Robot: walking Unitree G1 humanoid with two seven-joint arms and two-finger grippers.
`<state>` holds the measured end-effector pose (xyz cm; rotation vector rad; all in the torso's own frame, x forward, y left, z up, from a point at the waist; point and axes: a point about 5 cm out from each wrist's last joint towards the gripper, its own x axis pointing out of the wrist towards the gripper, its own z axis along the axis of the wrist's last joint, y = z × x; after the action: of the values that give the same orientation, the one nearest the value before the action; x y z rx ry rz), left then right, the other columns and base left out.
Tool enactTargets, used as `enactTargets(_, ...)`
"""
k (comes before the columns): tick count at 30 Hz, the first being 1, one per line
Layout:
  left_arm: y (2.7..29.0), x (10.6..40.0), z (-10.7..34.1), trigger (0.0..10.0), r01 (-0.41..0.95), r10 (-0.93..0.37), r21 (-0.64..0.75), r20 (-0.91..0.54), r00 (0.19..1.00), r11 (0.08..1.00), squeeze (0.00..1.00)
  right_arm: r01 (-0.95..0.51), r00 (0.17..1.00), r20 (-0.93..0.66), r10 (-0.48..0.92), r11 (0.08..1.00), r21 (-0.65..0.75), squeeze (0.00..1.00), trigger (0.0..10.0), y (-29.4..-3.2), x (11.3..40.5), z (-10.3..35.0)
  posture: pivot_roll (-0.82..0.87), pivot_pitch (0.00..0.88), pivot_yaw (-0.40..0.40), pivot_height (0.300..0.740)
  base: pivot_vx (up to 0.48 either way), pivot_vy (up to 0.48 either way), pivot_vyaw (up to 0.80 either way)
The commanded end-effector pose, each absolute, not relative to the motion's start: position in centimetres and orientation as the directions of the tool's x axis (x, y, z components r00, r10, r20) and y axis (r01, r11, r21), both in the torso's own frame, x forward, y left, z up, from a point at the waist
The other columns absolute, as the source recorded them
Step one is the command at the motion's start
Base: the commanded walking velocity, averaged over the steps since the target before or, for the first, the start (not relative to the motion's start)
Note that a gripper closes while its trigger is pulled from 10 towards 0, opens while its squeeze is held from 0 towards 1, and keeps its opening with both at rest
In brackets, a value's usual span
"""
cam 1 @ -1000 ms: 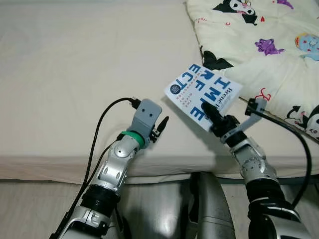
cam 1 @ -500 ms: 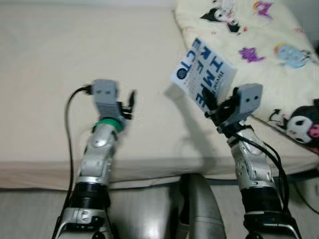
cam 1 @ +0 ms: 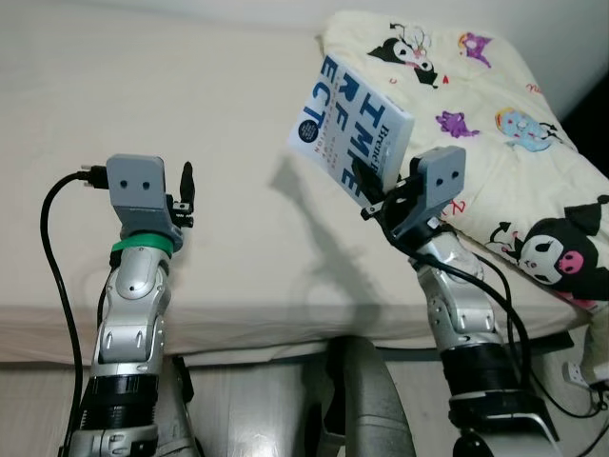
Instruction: Clean up the room
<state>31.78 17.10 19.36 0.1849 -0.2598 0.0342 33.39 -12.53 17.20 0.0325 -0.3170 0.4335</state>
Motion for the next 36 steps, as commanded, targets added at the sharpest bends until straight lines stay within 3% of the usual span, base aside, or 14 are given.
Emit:
enactTargets(1, 16.1, 31.9, 19.9, 10.0, -0.016, -0.037, 0.187, 0.274, 0.961, 0.982, 0.0, -0.373, 0.87, 0.333, 0.363, 0.927, -0.037, 0.0, 10.0, -13.5, 33.1, 17.4, -0.04, 0.012, -0.086, 0.539, 0.0, 0.0, 0.0)
enactTargets(11, 12.8, 33.0, 21.8, 10.0, 0.133, -0.156, 0.103, 0.268, 0.951, 0.986, 0.0, -0.341, 0.886, 0.331, 0.326, 0.94, -0.012, 0.0, 10.0, -14.0, 32.9, 16.8, -0.05, 0.005, -0.063, 0.583, 0.0, 0.0, 0.0)
enactTargets(19, 10.7, 33.1, 21.9, 10.0, 0.188, -0.213, 0.116, 0.263, 0.941, 0.975, 0.0, -0.3, 0.898, 0.335, 0.287, 0.954, -0.014, 0.0, 10.0, -15.1, 32.7, 16.8, -0.04, 0.033, -0.058, 0.608, 0.0, 0.0, 0.0)
enactTargets(36, 10.4, 33.1, 20.8, 10.0, 0.208, -0.232, 0.133, 0.205, 0.951, 0.969, 0.0, -0.313, 0.898, 0.321, 0.3, 0.95, -0.013, 0.0, 10.0, -14.5, 32.9, 16.5, -0.05, 0.0, -0.046, 0.672, 0.0, 0.0, 0.0)
